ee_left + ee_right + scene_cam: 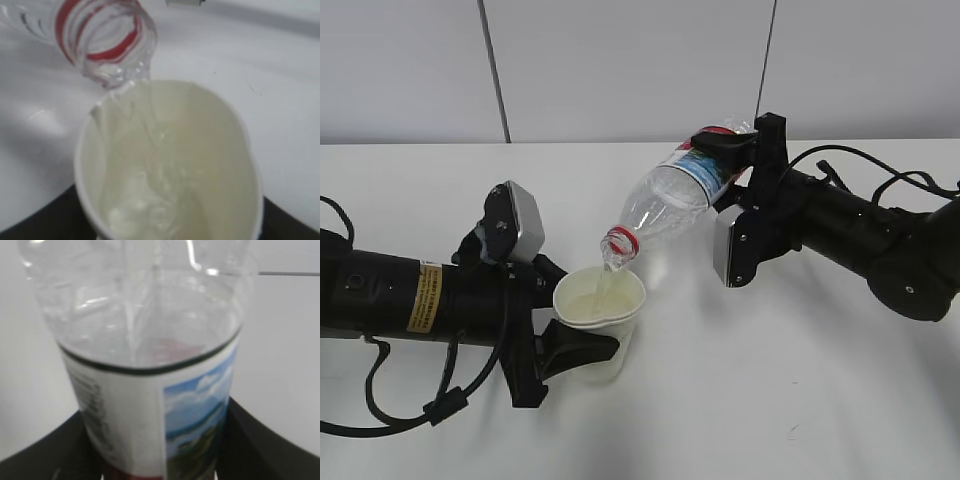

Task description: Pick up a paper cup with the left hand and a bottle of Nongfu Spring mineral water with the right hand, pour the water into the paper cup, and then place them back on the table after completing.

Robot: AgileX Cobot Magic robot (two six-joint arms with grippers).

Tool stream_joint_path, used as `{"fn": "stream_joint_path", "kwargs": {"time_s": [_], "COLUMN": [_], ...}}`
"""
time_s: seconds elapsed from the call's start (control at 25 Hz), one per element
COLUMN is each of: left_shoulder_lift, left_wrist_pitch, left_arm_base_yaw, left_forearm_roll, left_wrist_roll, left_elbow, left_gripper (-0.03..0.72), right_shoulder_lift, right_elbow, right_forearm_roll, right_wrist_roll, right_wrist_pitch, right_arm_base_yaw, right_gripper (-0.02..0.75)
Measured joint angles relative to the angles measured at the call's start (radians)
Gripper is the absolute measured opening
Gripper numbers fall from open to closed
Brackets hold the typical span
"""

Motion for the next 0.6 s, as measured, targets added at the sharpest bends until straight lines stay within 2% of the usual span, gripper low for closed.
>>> {"fn": "stream_joint_path", "kwargs": {"time_s": [0.28,0.4,0.6], "left_shoulder_lift": [0.0,0.0,0.0], "left_wrist_pitch": [0.003,0.003,0.007], "left_arm_base_yaw": [0.0,0.0,0.0], "left_forearm_roll": [-0.03,-0.032,-0.057], "left_wrist_roll": [0.0,0.0,0.0], "left_elbow": [0.0,0.0,-0.015], "left_gripper": [0.421,0.421,0.42], "right_shoulder_lift": [0.0,0.0,0.0], "right_elbow": [-0.002,-0.002,0.004], "right_forearm_roll": [-0.014,-0.018,-0.019], "right_wrist_roll": [0.054,0.215,0.632], "right_wrist_pitch": [-0.001,-0.002,-0.006], "right_arm_base_yaw": [0.0,0.0,0.0], "right_gripper": [0.419,0.419,0.419]}}
